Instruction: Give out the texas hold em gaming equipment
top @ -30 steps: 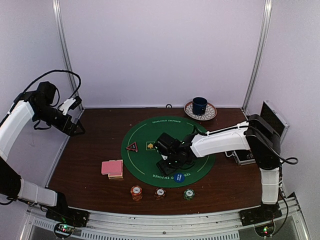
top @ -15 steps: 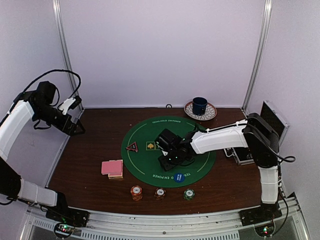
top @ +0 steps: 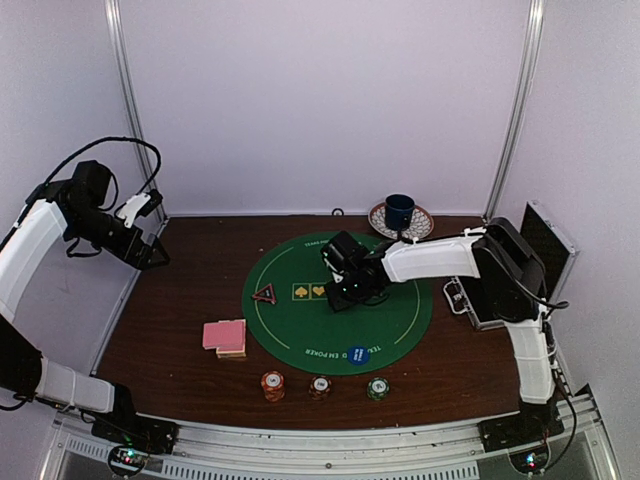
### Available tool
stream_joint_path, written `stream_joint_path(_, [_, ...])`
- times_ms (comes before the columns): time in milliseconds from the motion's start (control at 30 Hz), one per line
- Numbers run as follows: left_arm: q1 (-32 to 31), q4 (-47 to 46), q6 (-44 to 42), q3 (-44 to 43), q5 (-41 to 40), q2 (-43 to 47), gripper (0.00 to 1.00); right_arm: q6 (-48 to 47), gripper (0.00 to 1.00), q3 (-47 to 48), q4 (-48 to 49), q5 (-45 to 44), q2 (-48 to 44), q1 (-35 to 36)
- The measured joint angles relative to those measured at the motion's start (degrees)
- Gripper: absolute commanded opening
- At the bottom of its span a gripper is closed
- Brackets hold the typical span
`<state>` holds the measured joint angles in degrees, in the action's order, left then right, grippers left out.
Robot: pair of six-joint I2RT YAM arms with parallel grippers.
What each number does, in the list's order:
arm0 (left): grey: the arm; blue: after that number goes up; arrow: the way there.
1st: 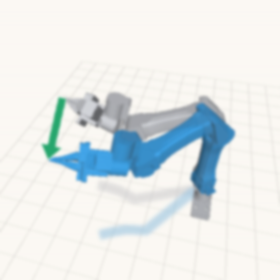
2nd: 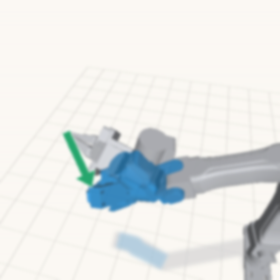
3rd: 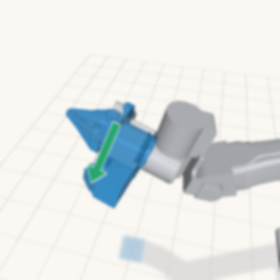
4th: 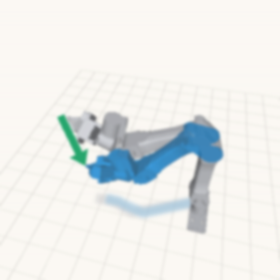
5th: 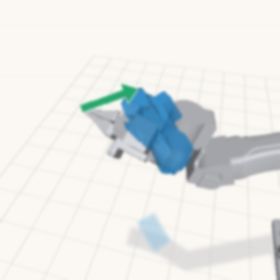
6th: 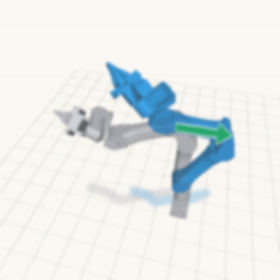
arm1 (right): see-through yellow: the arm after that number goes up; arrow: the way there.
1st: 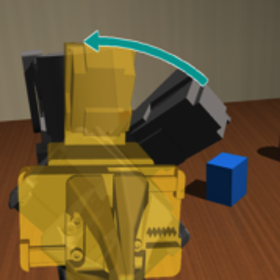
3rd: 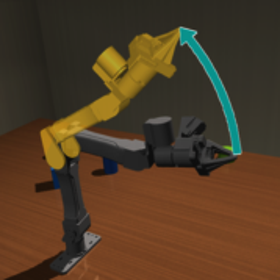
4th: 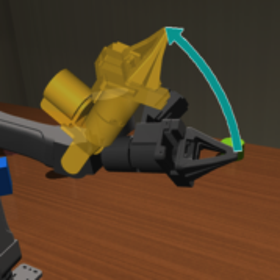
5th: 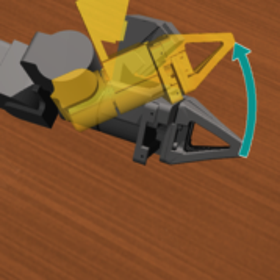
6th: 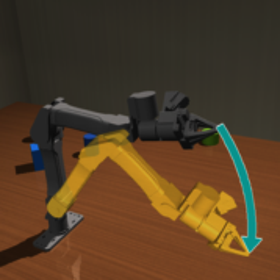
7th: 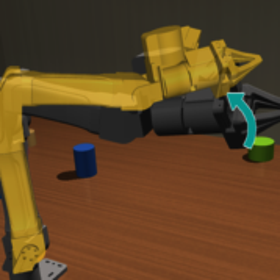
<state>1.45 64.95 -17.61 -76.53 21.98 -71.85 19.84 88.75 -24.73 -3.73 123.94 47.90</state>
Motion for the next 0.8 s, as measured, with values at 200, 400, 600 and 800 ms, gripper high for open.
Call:
stream_joint_path(200, [0.0, 0.0, -0.2, 0.0, -0.1, 0.0, 0.98, -0.2, 0.4, 9.5, -2.4, 1.2, 5.4, -4.7])
stream_joint_path(400, [0.0, 0.0, -0.5, 0.0, -0.1, 0.0, 0.98, -0.5, 0.38, 21.1, -6.8, 2.5, 12.2, -7.5])
stream_joint_path(600, [0.0, 0.1, -0.6, -0.1, 0.0, -0.1, 0.97, -0.3, 0.39, 34.5, -12.3, 3.4, 19.6, -9.2])
stream_joint_path(800, [0.0, 0.1, -0.8, -0.9, 0.0, -1.0, 0.98, -0.2, 0.49, 47.7, -16.2, 3.7, 27.0, -10.7])
